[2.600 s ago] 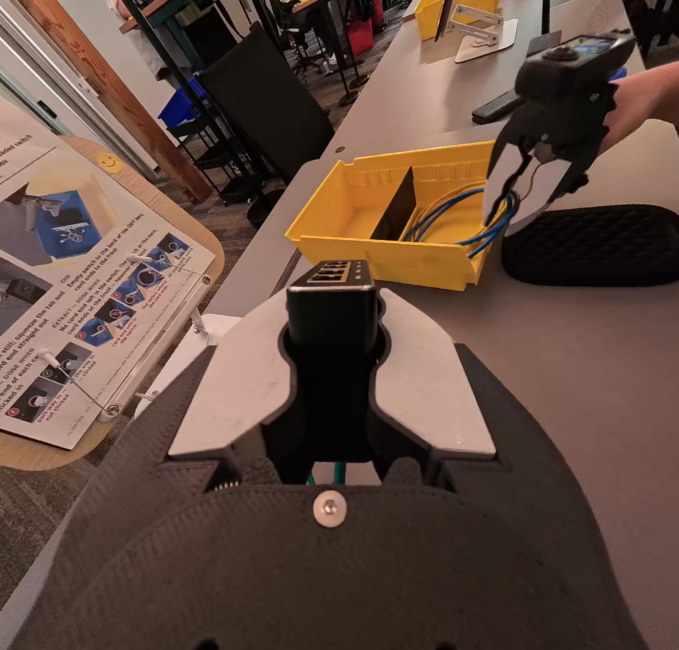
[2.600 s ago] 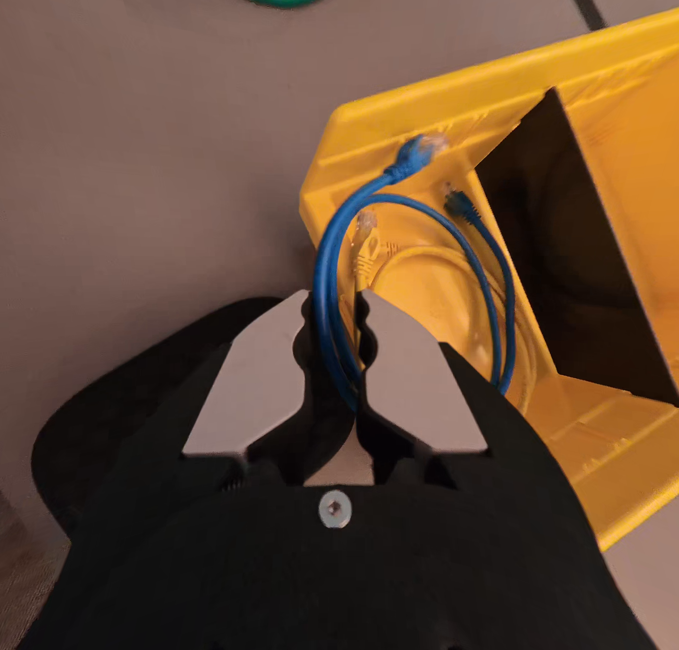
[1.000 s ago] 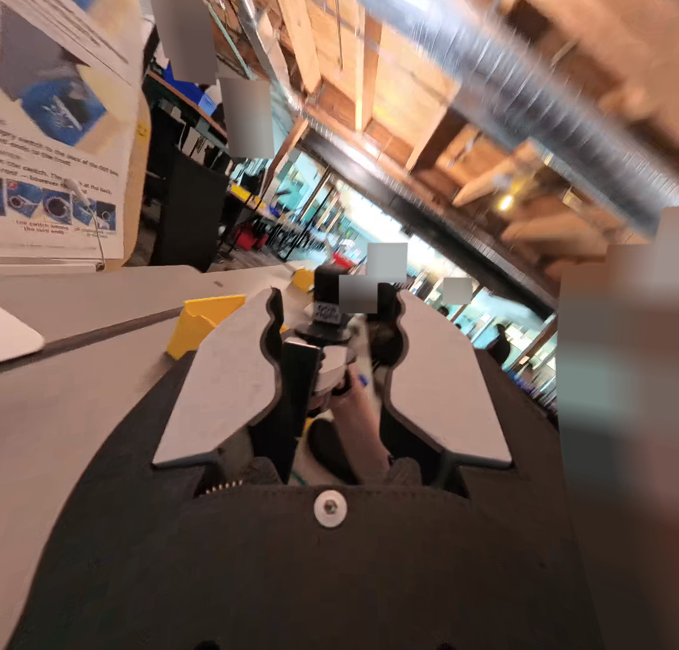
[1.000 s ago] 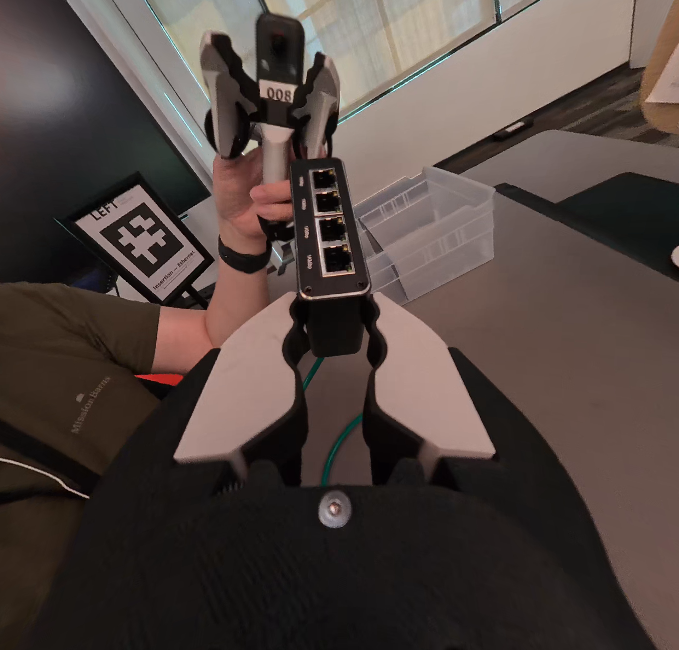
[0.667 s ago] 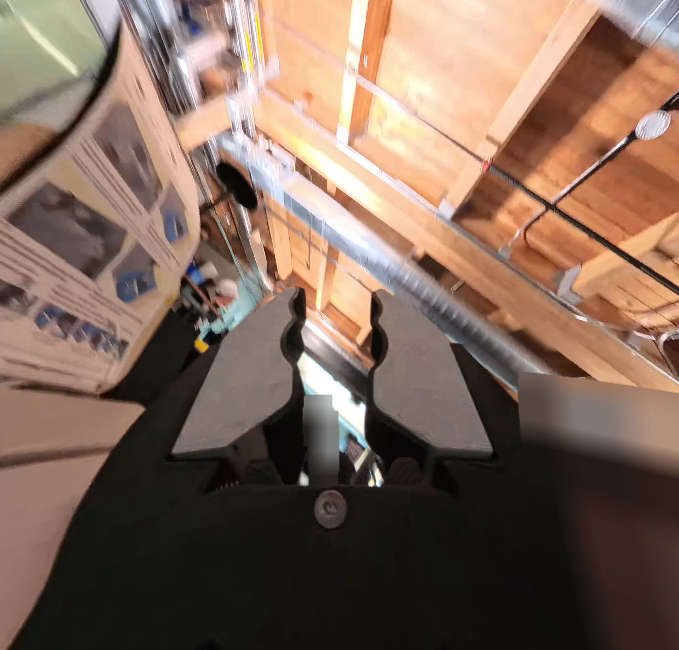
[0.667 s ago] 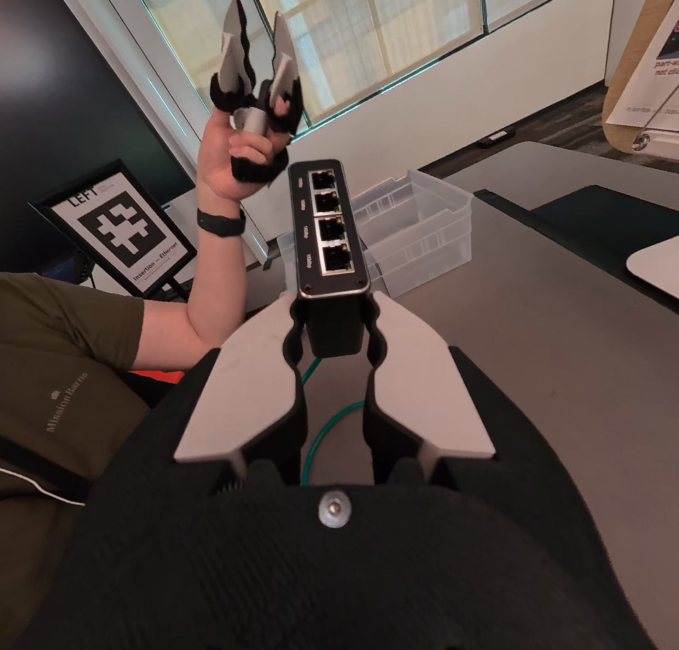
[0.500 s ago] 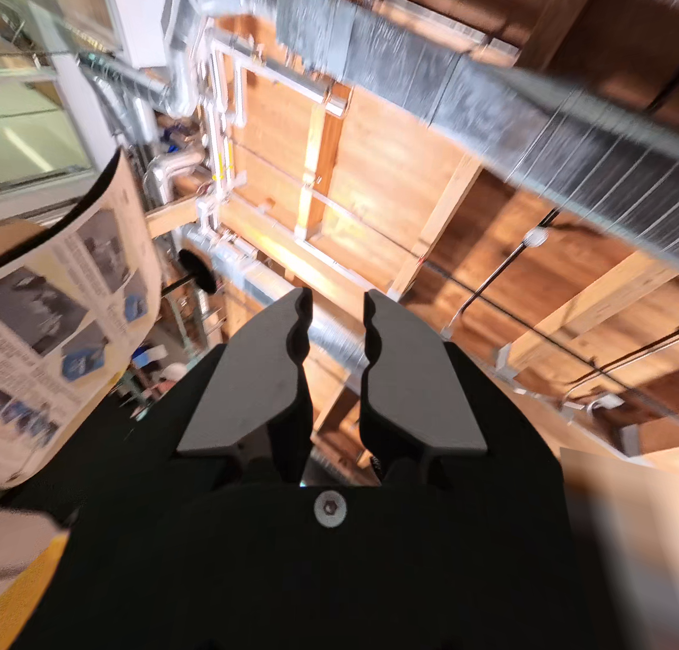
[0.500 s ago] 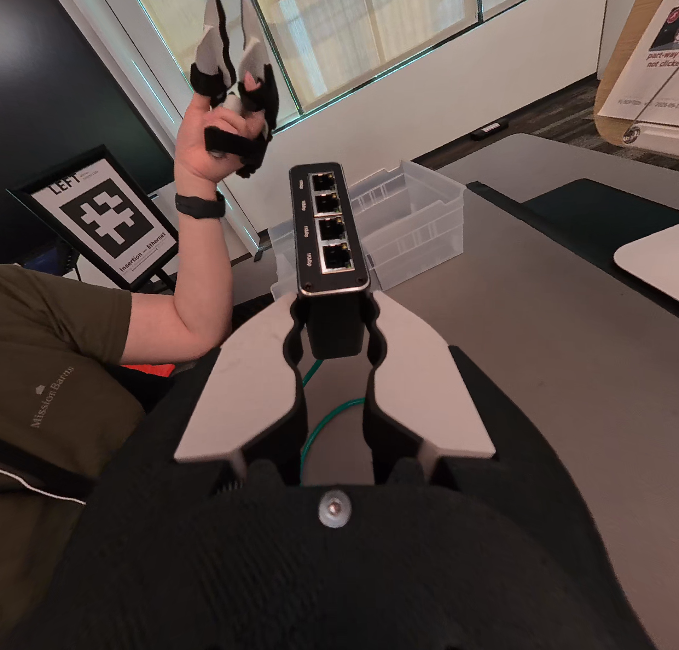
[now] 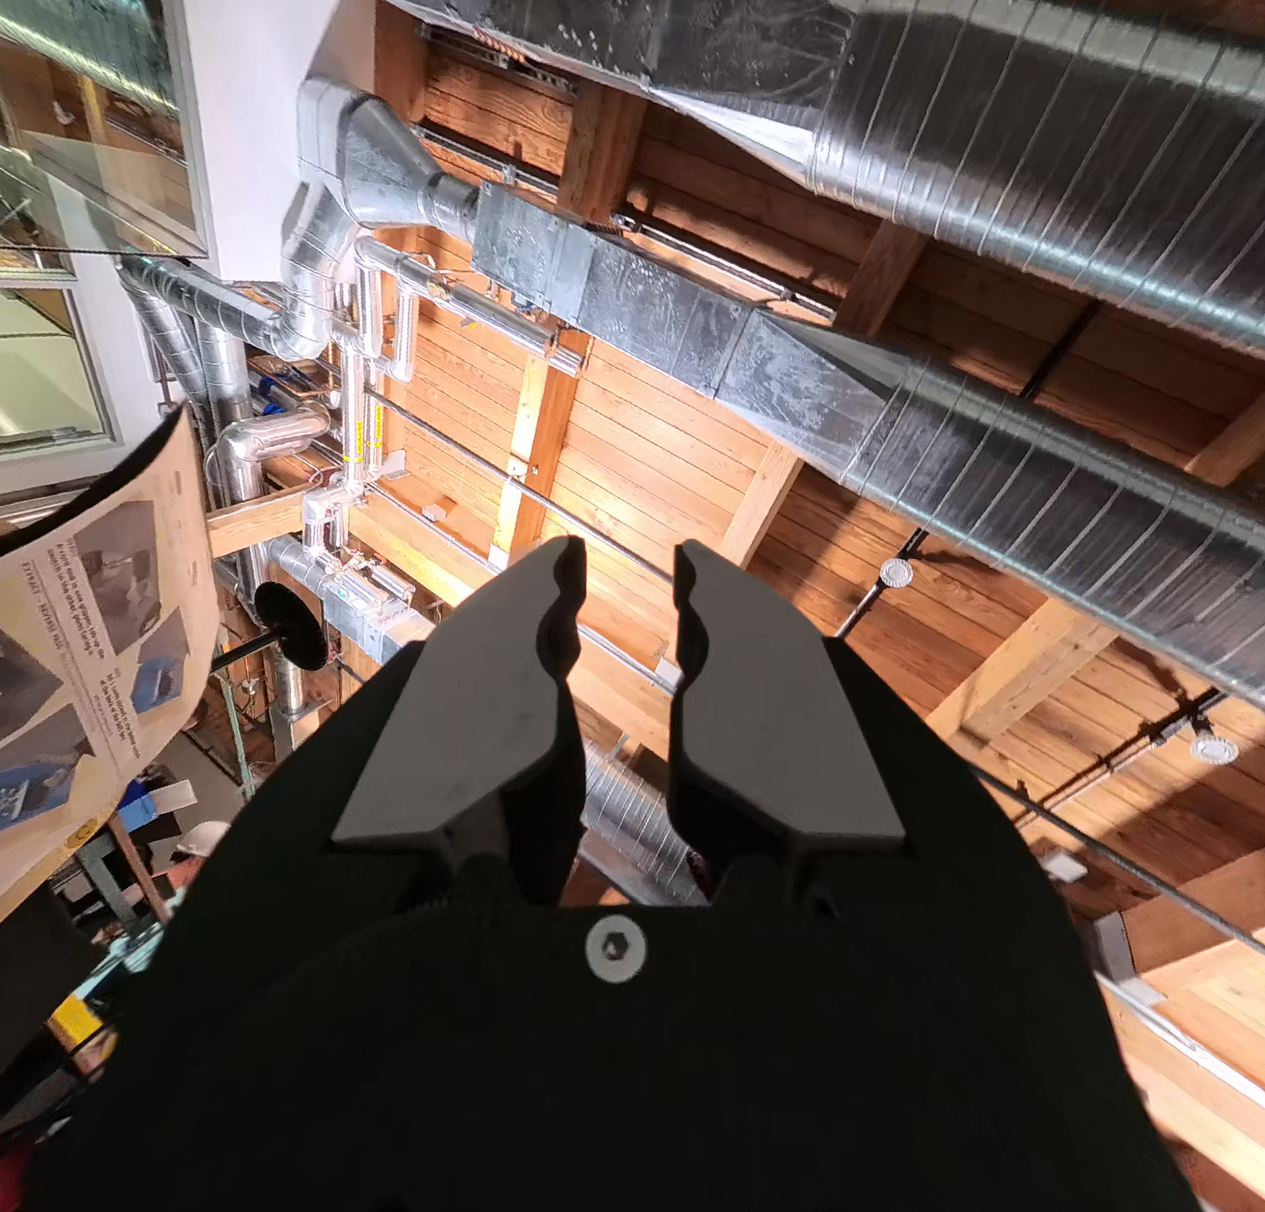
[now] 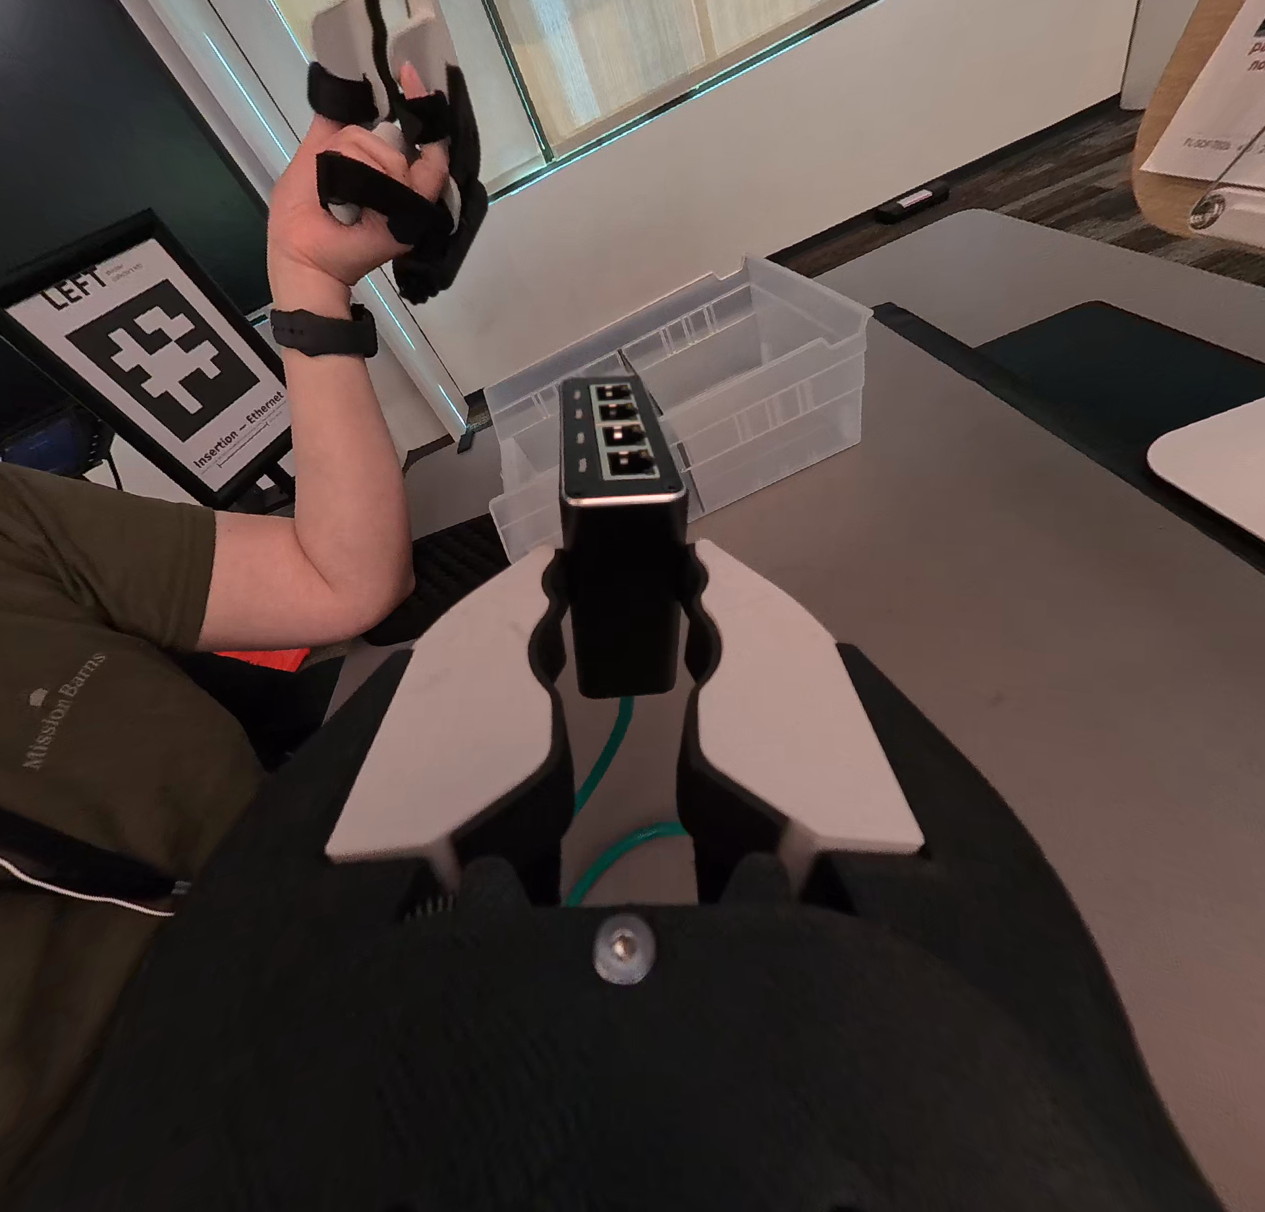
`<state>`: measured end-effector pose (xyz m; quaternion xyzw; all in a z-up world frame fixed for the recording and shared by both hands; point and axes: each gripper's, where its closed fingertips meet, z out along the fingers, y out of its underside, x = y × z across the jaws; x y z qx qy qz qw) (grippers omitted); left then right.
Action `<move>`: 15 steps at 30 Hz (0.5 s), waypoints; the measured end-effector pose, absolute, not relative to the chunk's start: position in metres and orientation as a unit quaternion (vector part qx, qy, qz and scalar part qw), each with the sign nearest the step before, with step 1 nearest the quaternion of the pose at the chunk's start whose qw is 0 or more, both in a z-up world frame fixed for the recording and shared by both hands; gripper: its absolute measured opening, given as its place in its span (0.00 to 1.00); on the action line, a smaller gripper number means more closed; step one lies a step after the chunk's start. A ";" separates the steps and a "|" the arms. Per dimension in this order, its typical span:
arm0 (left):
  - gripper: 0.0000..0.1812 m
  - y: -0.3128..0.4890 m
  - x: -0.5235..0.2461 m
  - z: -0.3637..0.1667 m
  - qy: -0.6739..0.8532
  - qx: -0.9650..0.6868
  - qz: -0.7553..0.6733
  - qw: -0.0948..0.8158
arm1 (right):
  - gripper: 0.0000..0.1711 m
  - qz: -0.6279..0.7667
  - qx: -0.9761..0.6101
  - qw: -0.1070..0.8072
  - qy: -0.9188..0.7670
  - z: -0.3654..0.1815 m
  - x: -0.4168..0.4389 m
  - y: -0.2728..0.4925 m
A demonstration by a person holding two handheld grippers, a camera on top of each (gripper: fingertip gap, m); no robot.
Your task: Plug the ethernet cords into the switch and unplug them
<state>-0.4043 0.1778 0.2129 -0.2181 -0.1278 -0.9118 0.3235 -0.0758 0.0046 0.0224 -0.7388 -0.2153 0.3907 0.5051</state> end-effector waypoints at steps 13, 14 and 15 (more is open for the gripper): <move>0.13 0.188 -0.379 0.204 -0.120 -0.295 -0.856 0.408 | 0.19 0.389 -0.746 0.498 -0.209 0.017 -0.074 0.007; 0.13 0.187 -0.378 0.205 -0.112 -0.309 -0.838 0.435 | 0.19 0.389 -0.747 0.498 -0.209 0.016 -0.074 0.007; 0.13 0.186 -0.377 0.206 -0.103 -0.321 -0.821 0.461 | 0.19 0.388 -0.747 0.497 -0.210 0.016 -0.074 0.007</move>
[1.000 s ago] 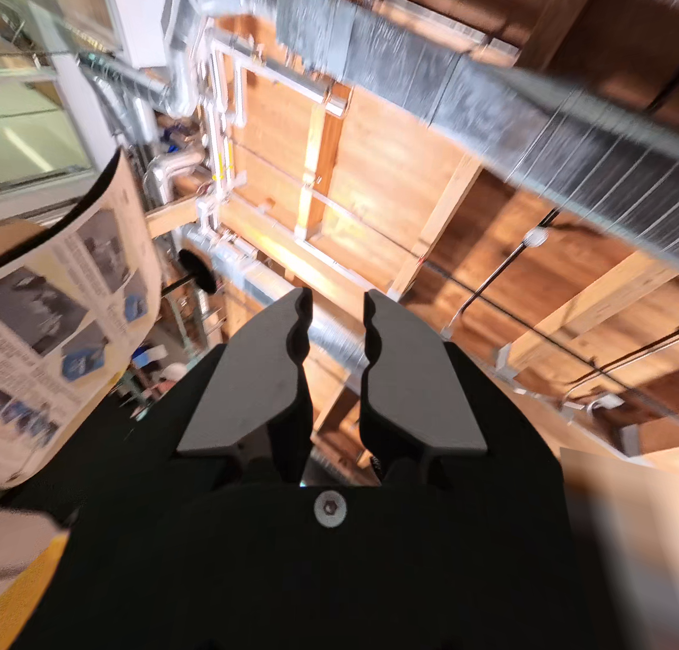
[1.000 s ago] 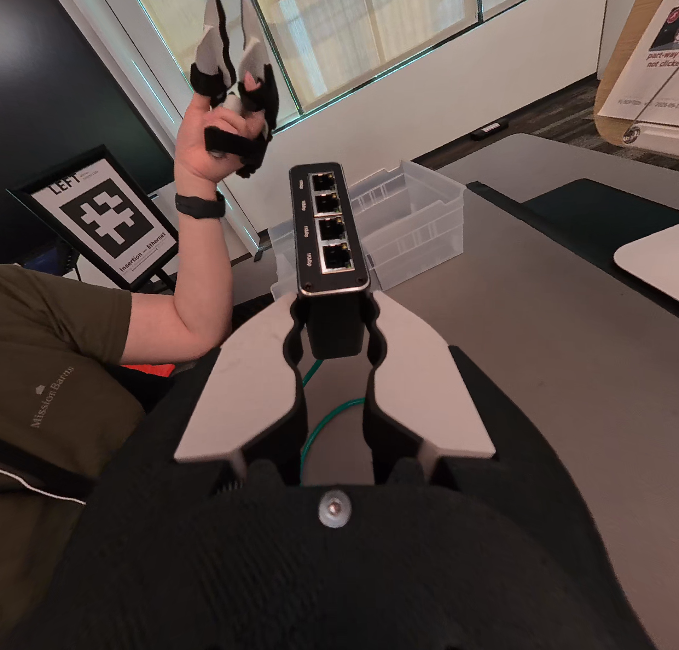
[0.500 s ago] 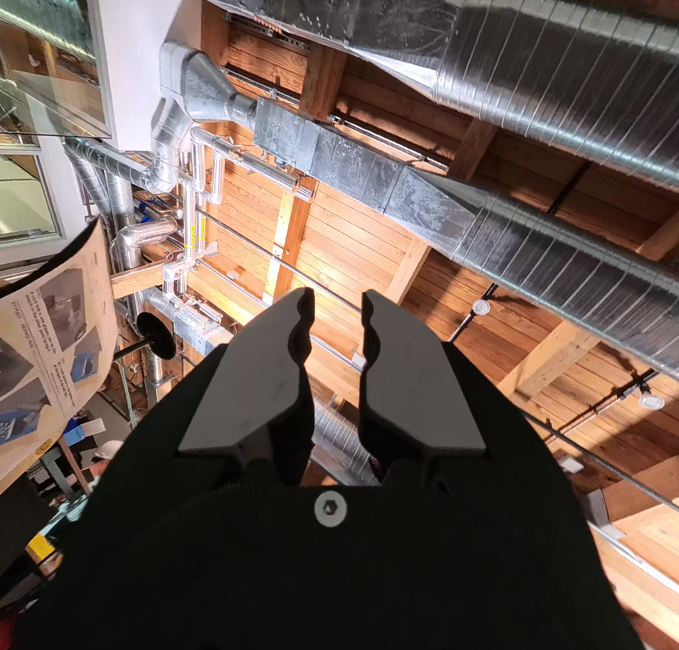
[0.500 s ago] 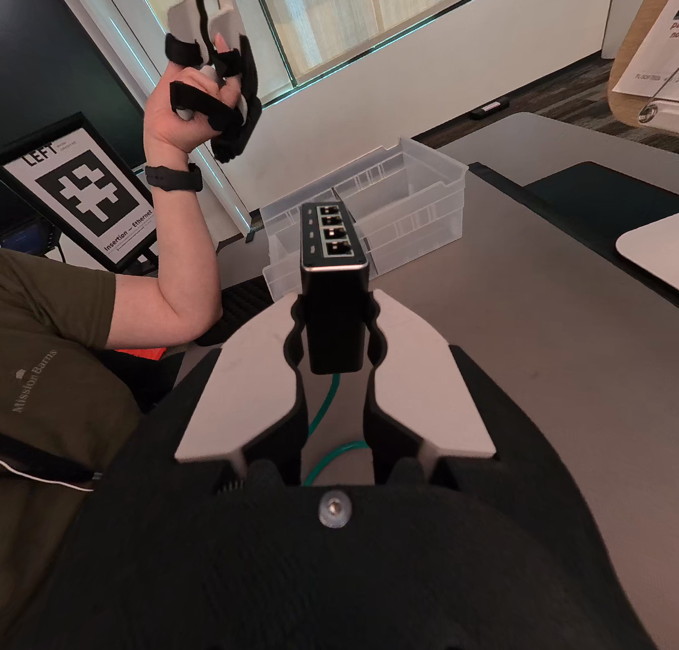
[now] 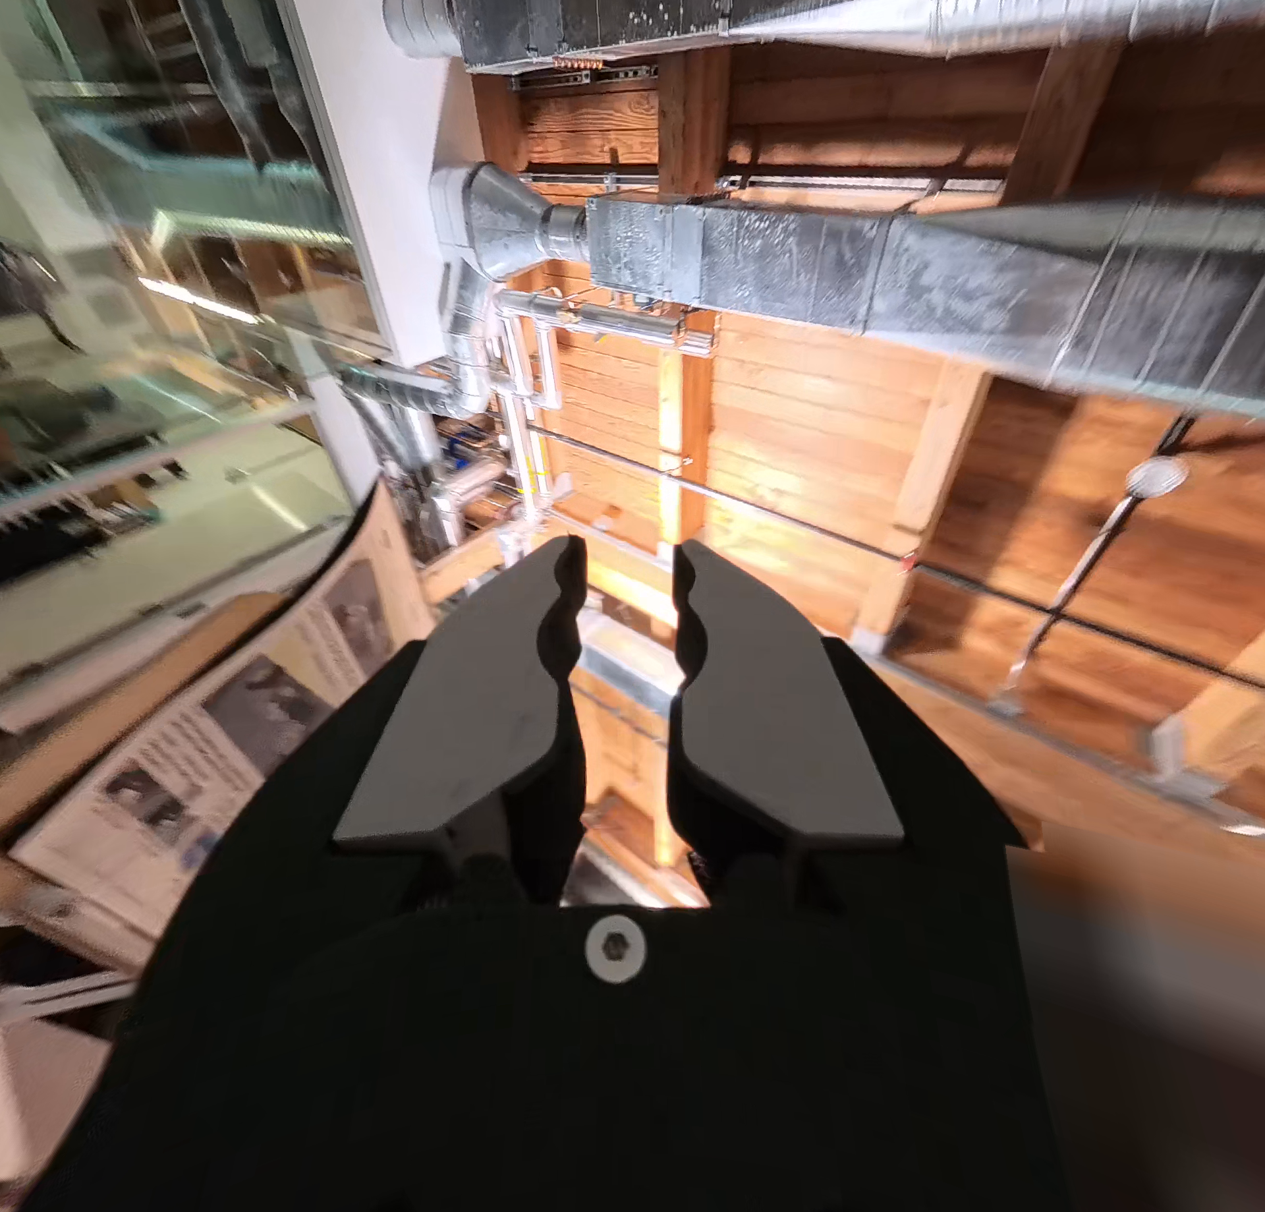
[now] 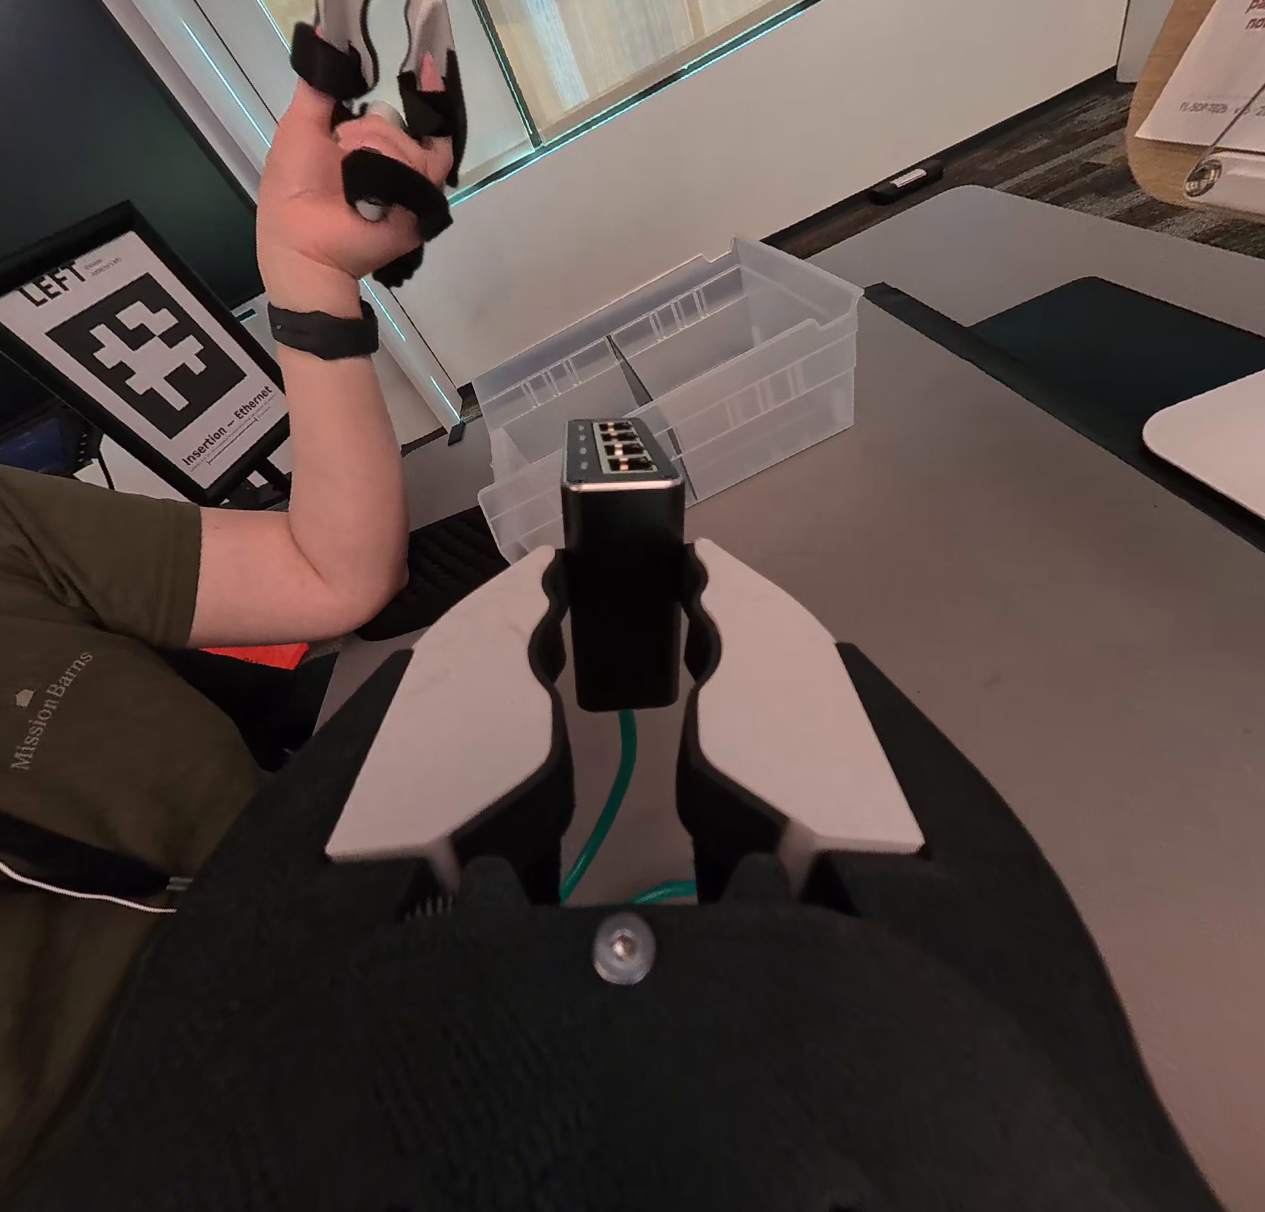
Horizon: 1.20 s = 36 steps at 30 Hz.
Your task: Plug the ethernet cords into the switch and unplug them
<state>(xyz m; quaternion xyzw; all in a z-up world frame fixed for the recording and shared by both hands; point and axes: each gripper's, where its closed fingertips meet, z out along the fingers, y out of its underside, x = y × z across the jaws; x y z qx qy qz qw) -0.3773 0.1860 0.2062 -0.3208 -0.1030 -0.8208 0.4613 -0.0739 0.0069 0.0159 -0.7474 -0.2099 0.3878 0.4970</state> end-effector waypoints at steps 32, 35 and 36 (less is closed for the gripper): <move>0.12 0.142 -0.239 0.190 0.386 -0.310 0.278 0.823 | 0.19 0.361 -0.768 0.483 -0.216 0.000 -0.071 0.009; 0.04 0.138 -0.196 0.156 0.472 -0.271 0.325 0.773 | 0.19 0.359 -0.771 0.481 -0.216 -0.003 -0.070 0.009; 0.00 0.136 -0.187 0.149 0.480 -0.263 0.335 0.767 | 0.19 0.358 -0.772 0.480 -0.215 -0.003 -0.069 0.009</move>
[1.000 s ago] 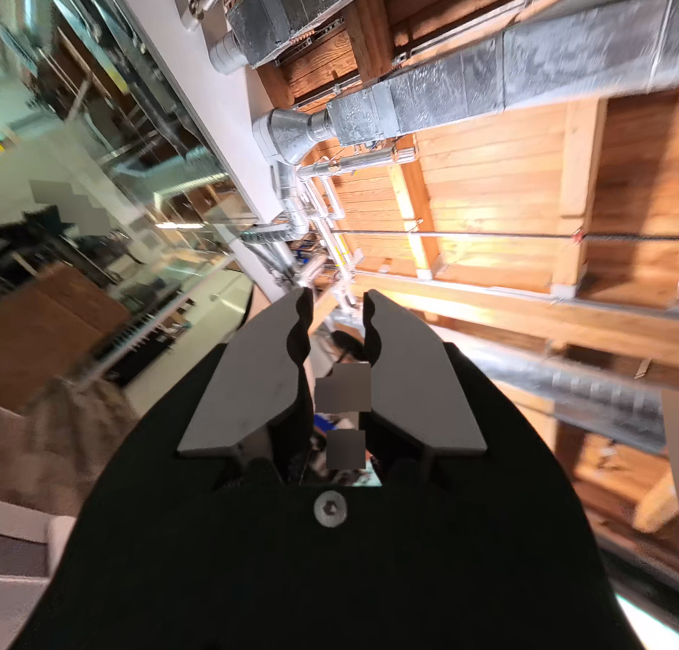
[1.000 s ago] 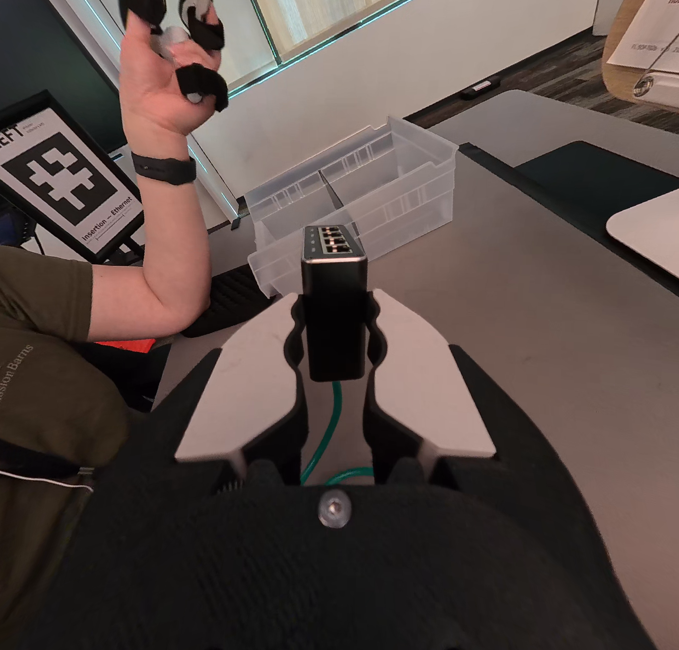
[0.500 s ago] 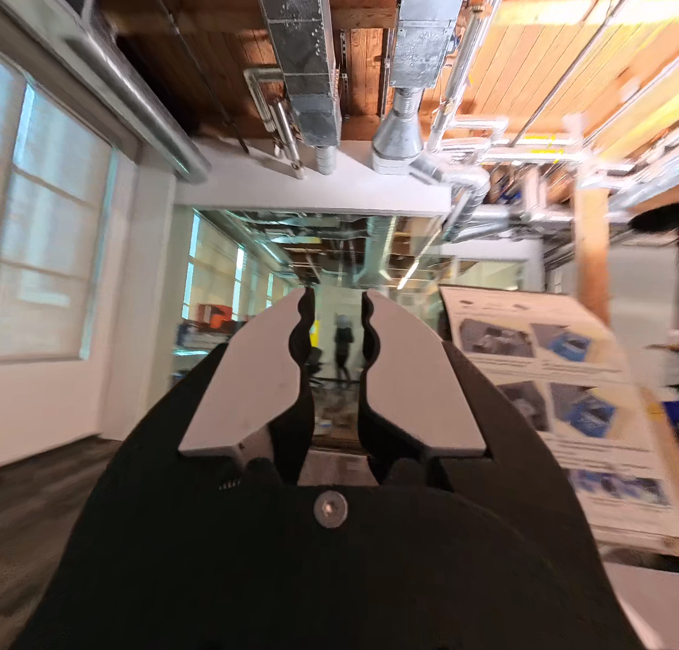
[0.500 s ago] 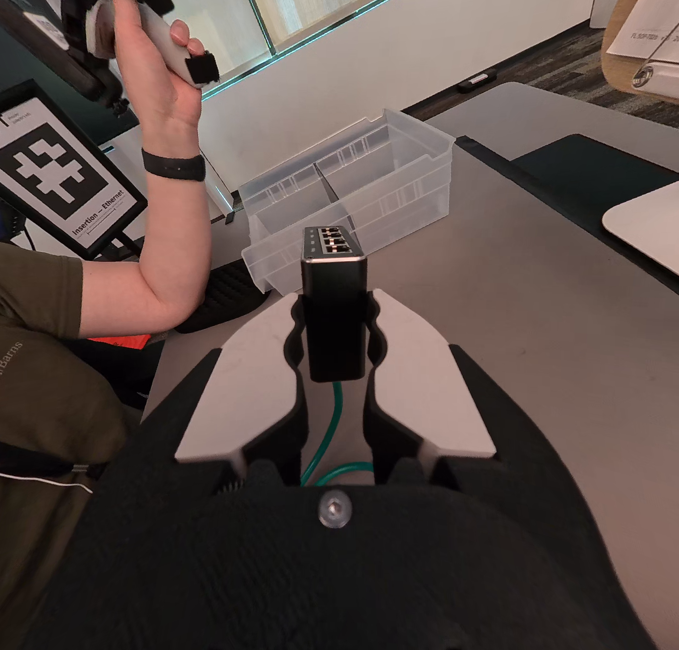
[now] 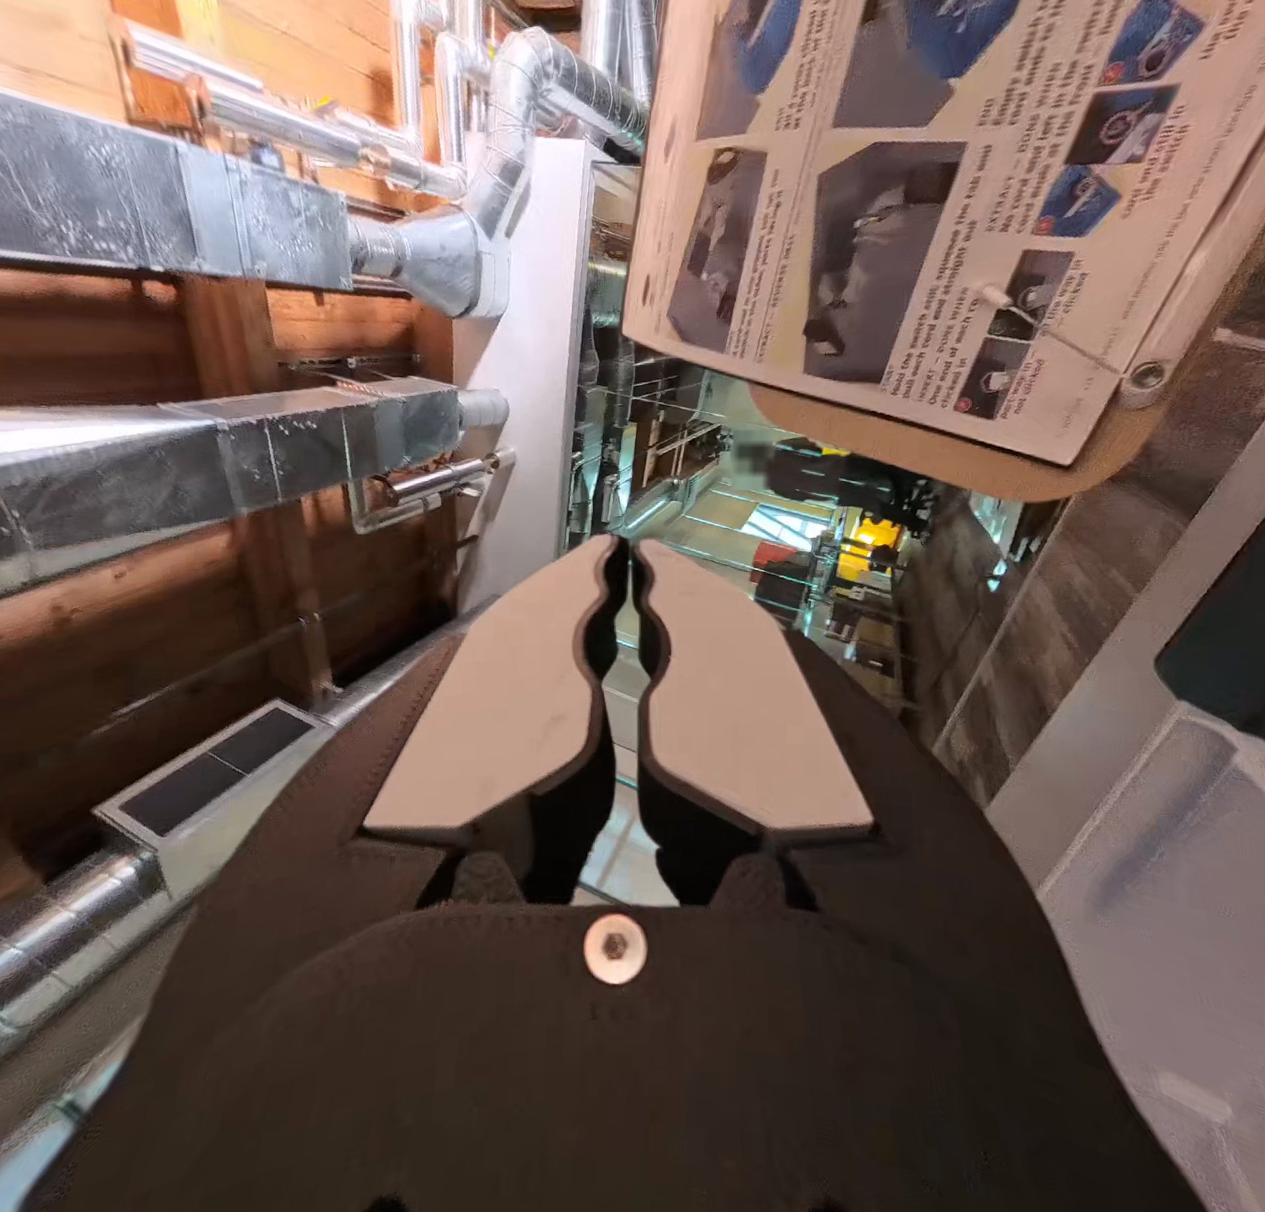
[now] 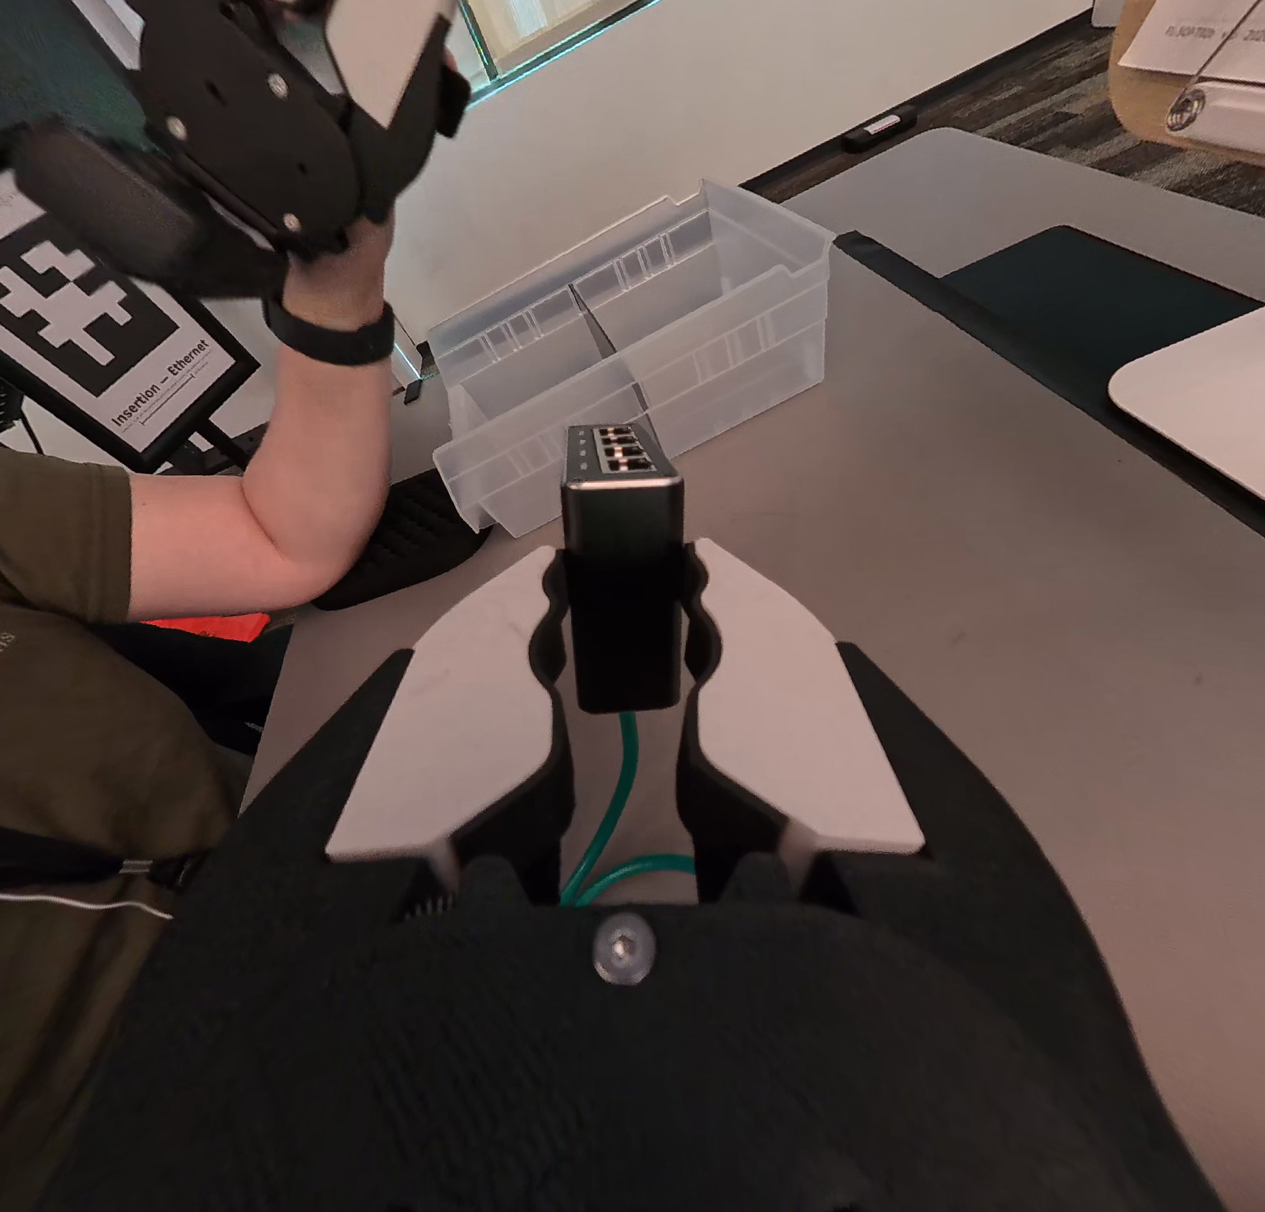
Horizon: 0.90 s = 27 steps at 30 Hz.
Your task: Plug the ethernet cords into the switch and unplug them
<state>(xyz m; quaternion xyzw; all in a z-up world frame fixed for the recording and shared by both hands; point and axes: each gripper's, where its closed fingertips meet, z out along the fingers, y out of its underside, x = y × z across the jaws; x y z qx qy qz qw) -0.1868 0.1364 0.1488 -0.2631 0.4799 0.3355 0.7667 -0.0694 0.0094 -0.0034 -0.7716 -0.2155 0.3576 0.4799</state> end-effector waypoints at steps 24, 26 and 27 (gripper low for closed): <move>0.19 0.032 -0.103 0.064 0.671 -0.411 -0.260 0.560 | 0.19 0.527 -0.721 0.446 -0.068 0.009 -0.057 0.012; 0.47 0.007 -0.107 0.062 0.698 -0.391 -0.329 0.502 | 0.19 0.566 -0.699 0.436 -0.041 0.013 -0.053 0.012; 0.55 0.000 -0.109 0.063 0.701 -0.390 -0.355 0.481 | 0.19 0.583 -0.688 0.431 -0.030 0.015 -0.052 0.011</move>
